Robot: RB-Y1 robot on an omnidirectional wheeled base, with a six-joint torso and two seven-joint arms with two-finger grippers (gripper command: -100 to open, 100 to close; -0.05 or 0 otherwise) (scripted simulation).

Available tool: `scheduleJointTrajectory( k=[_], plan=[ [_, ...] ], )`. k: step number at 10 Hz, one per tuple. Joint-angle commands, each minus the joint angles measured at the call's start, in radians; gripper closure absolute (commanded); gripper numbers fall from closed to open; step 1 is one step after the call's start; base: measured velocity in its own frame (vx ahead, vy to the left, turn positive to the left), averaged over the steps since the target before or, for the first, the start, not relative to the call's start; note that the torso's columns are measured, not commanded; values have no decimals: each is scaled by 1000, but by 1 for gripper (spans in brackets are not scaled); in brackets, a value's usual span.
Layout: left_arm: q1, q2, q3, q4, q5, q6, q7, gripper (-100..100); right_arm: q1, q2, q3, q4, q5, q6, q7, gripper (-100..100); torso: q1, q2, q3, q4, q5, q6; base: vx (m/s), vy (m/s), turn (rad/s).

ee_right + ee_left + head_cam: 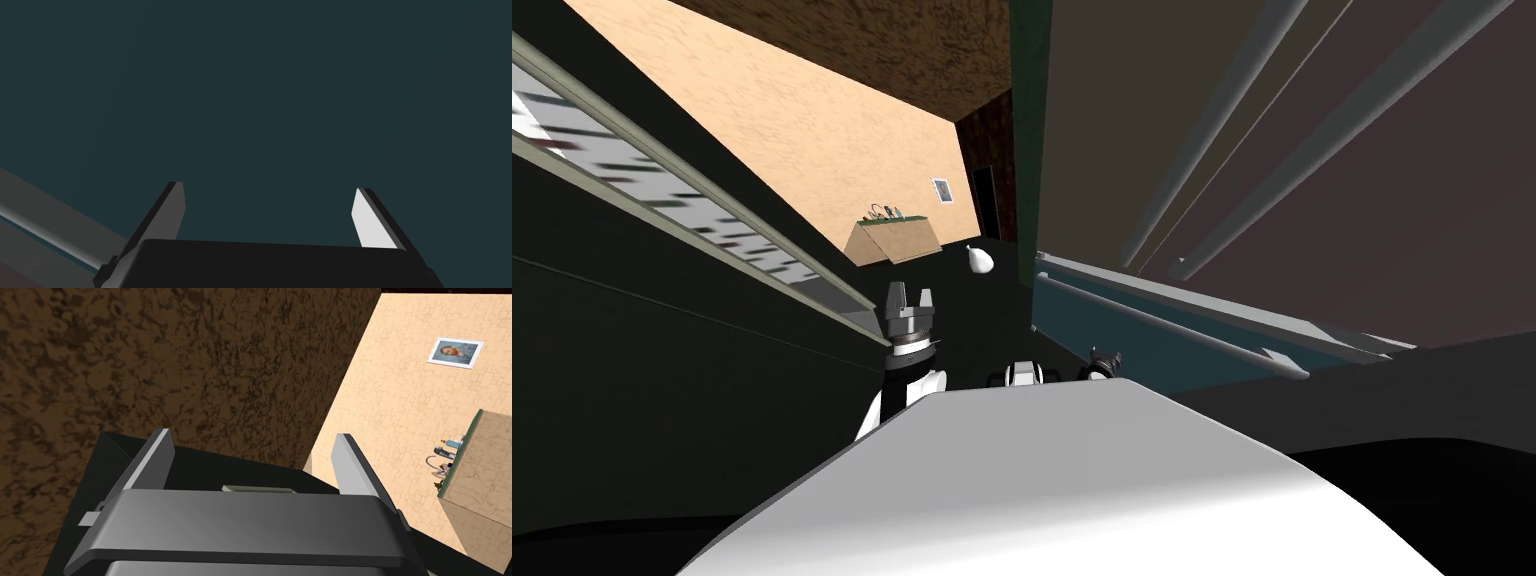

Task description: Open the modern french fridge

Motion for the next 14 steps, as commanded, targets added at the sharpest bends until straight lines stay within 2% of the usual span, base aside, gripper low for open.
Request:
scheduleJointTrajectory(
  k=[1,2,3,4,5,6,7,8,9,10,11,12,13,14],
  plan=[
    [0,0,0,0,0,0,0,0,-15,-5,5,53,73,77,8,-100,0,0,0,0,0,1,76,9,148],
    [0,0,0,0,0,0,0,0,-15,-5,5,53,100,105,8,-100,1,0,0,0,0,0,64,5,72],
    [0,0,0,0,0,0,0,0,-27,-7,8,88,131,134,15,-100,0,2,1,0,0,1,65,-1,125],
    [0,0,0,0,0,0,0,0,-27,-7,8,88,159,160,15,-100,0,2,1,0,0,0,46,-5,80],
    [0,0,0,0,0,0,0,0,-38,-10,11,121,191,191,21,-100,0,3,1,1,0,1,47,-11,157],
    [0,0,0,0,0,0,0,0,-38,-10,11,121,212,213,21,-100,0,2,1,1,0,0,52,-9,75],
    [0,0,0,0,0,0,0,0,-49,-13,14,153,242,245,27,-100,0,2,1,0,0,1,63,-5,112],
    [0,0,0,0,0,0,0,0,-49,-13,14,153,263,264,27,-100,0,1,0,0,0,0,53,-4,91],
    [0,0,0,0,0,0,0,0,-60,-17,16,184,295,297,32,-100,0,1,1,0,0,0,52,-4,129],
    [0,0,0,0,0,0,0,0,-60,-17,16,184,311,313,32,-100,0,2,1,0,0,0,46,-4,71],
    [0,0,0,0,0,0,0,0,-70,-22,18,213,348,349,38,-100,0,2,1,0,0,1,53,-11,120],
    [0,0,0,0,0,0,0,0,-70,-22,18,213,357,359,38,-100,0,1,1,0,0,0,48,-8,82],
    [0,0,0,0,0,0,0,0,-80,-27,20,241,397,398,43,-100,0,2,1,0,0,0,47,-7,131],
    [0,0,0,0,0,0,0,0,-80,-27,20,241,401,402,43,-100,0,1,1,0,0,0,41,-11,61]
  ],
)
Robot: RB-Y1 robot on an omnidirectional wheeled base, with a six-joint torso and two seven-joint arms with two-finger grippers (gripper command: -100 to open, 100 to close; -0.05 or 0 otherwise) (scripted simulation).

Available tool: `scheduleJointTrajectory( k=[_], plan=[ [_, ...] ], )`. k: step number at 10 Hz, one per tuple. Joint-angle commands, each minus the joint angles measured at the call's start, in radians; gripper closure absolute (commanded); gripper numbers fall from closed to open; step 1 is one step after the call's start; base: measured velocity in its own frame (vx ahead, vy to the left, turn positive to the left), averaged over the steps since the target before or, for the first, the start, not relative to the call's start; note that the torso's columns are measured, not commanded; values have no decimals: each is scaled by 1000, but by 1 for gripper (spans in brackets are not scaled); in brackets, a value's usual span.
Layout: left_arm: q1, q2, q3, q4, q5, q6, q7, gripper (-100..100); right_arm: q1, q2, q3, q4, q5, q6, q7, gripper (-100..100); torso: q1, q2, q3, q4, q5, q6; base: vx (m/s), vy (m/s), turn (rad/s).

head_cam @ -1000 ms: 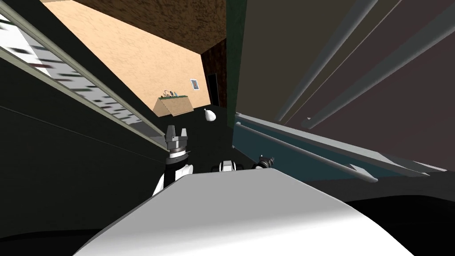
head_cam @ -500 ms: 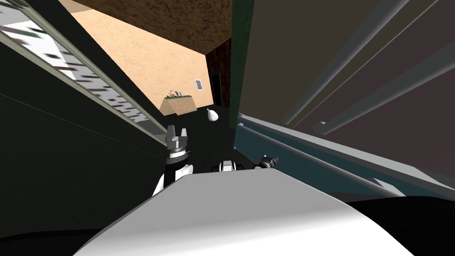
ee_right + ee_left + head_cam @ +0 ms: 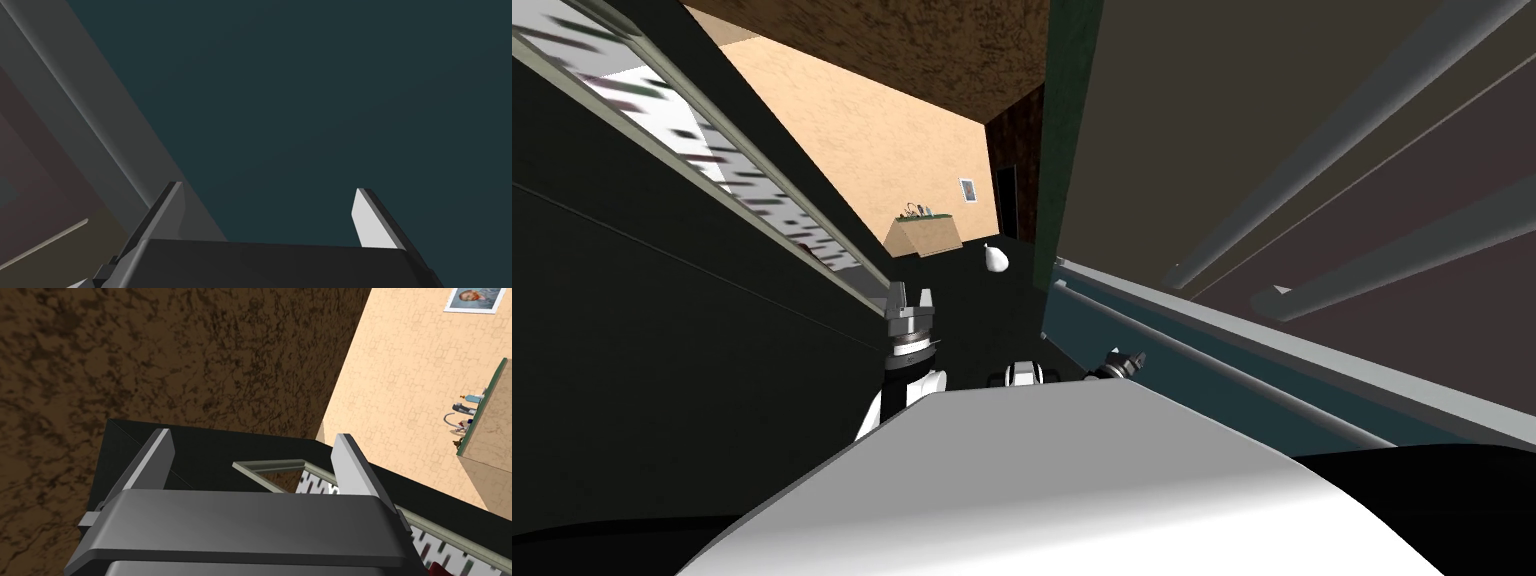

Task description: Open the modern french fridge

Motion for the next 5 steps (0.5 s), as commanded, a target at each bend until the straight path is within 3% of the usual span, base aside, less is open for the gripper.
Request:
scheduleJointTrajectory(
  k=[1,5],
  plan=[
    [0,0,0,0,0,0,0,0,-16,-8,4,44,67,70,5,-100,0,0,0,0,0,0,51,-5,127],
    [0,0,0,0,0,0,0,0,-41,-28,7,110,171,170,16,-100,0,1,0,0,0,0,55,-15,114]
  ],
)
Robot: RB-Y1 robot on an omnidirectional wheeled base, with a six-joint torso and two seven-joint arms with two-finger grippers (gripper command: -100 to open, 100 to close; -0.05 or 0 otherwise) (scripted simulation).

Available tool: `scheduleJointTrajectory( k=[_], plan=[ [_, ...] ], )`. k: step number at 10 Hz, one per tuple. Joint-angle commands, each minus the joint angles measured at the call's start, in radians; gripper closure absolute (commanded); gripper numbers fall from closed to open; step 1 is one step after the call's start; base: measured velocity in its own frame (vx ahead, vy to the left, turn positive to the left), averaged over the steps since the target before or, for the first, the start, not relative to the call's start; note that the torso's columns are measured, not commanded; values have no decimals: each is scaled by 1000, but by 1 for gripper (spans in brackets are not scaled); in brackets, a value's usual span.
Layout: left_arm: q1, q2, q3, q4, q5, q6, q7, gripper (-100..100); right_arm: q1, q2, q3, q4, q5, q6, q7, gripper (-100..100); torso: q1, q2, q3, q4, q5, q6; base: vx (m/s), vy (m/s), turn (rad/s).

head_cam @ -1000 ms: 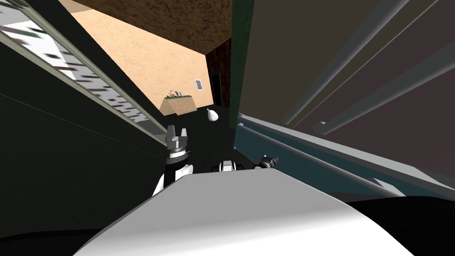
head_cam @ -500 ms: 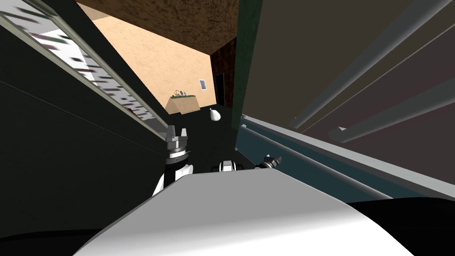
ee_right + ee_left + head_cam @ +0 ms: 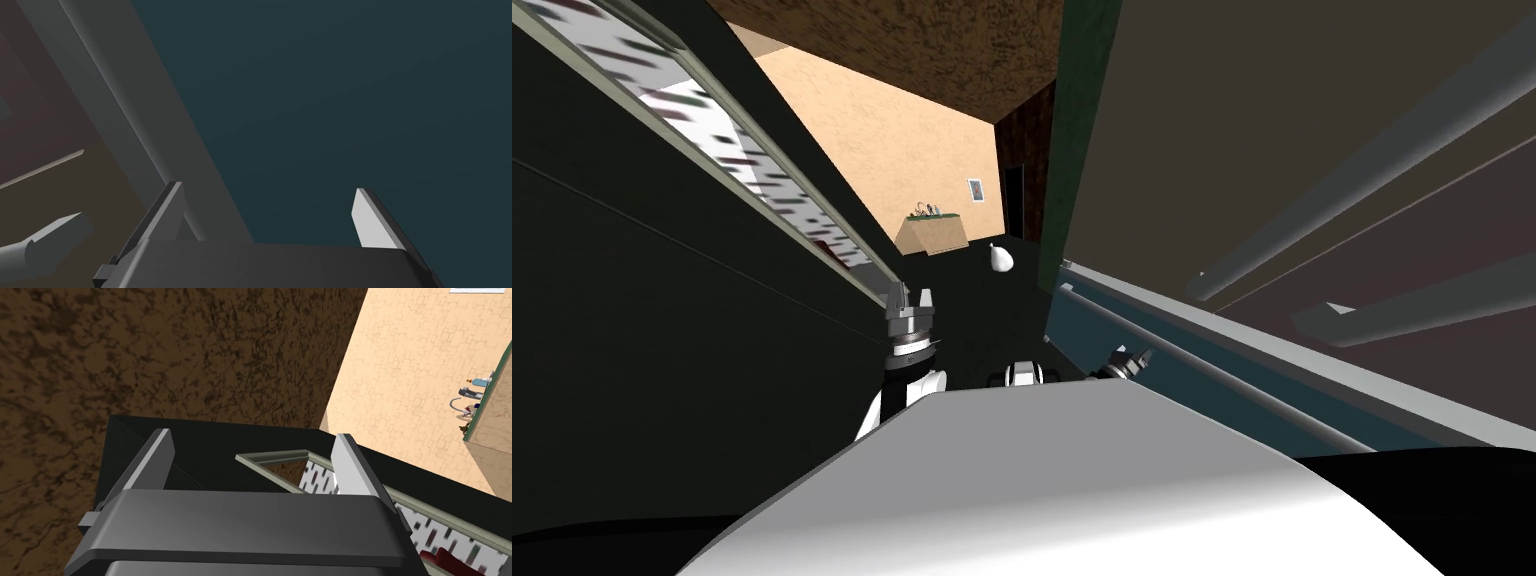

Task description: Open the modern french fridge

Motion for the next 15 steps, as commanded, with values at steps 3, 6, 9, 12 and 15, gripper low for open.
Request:
scheduleJointTrajectory(
  k=[3,6,9,12,15],
  plan=[
    [0,0,0,0,0,0,0,0,-25,-26,3,68,101,104,7,-100,0,0,0,0,0,0,35,-10,79],
    [0,0,0,0,0,0,0,0,-26,-34,5,71,125,125,16,-100,-1,-1,-1,0,0,0,33,-16,64],
    [0,0,0,0,0,0,0,0,-53,-73,-20,29,94,68,57,-100,-2,0,0,1,2,0,-18,-3,-17],
    [0,0,0,0,0,0,0,0,-36,-47,-4,58,116,109,30,100,-3,-4,-1,-3,-5,-1,6,-7,4],
    [0,0,0,0,0,0,0,0,-47,-56,-10,46,116,108,45,100,-13,-10,-3,-6,-12,-3,-17,30,-12]
  ],
)
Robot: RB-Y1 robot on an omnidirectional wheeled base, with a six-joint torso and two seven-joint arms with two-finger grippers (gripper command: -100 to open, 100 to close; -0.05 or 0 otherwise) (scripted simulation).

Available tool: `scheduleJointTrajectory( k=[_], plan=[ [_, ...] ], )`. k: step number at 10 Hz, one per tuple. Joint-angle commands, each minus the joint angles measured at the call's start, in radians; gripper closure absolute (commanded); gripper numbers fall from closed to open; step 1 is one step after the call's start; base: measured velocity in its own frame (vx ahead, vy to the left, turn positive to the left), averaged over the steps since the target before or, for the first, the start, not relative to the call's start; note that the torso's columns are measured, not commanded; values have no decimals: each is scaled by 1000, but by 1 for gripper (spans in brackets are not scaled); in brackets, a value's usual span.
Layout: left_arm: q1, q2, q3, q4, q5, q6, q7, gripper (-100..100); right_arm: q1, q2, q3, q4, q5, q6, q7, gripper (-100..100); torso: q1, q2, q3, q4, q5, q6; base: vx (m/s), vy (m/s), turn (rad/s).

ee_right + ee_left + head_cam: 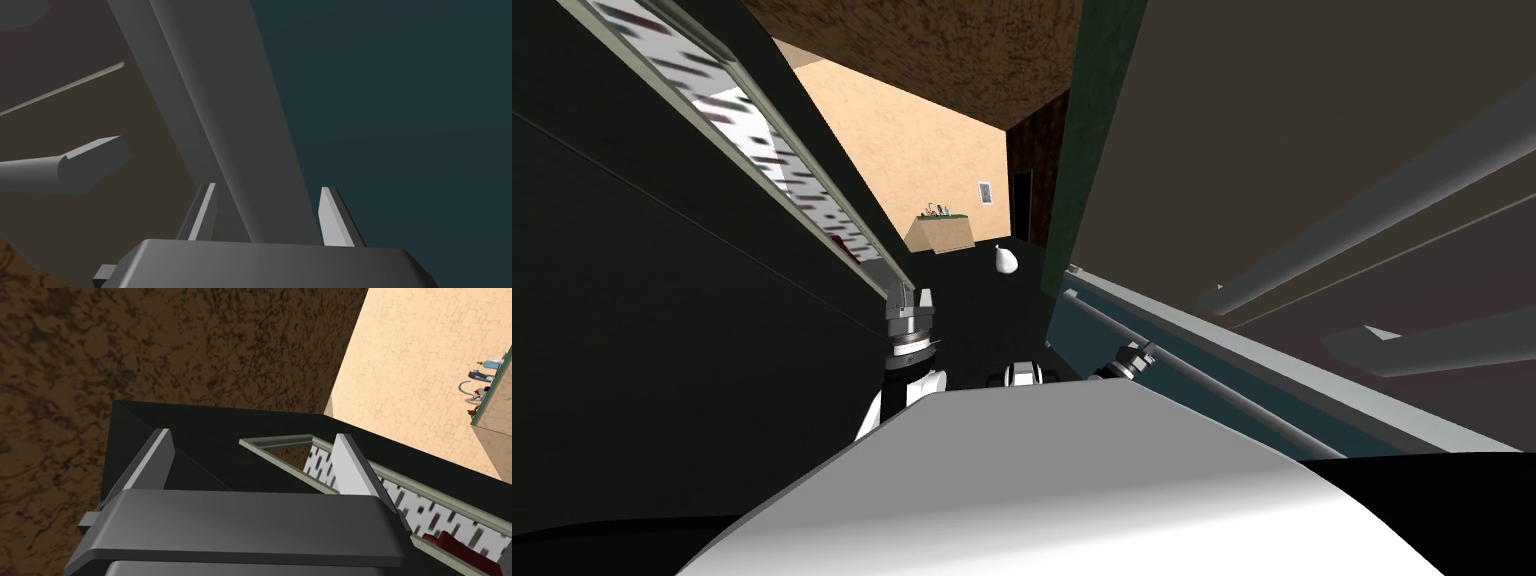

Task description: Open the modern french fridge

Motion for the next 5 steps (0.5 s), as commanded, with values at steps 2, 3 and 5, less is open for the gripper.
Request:
scheduleJointTrajectory(
  k=[2,3,5],
  plan=[
    [0,0,0,0,0,0,0,0,-6,-10,-2,-28,-16,-41,33,100,8,7,4,2,3,0,-99,109,-18],
    [0,0,0,0,0,0,0,0,-8,-13,-3,-39,-23,-57,47,100,7,6,3,2,3,0,-100,138,-14],
    [0,0,0,0,0,0,0,0,-12,-19,-5,-55,-32,-82,67,100,8,3,1,2,5,-1,-109,146,-24]
  ],
)
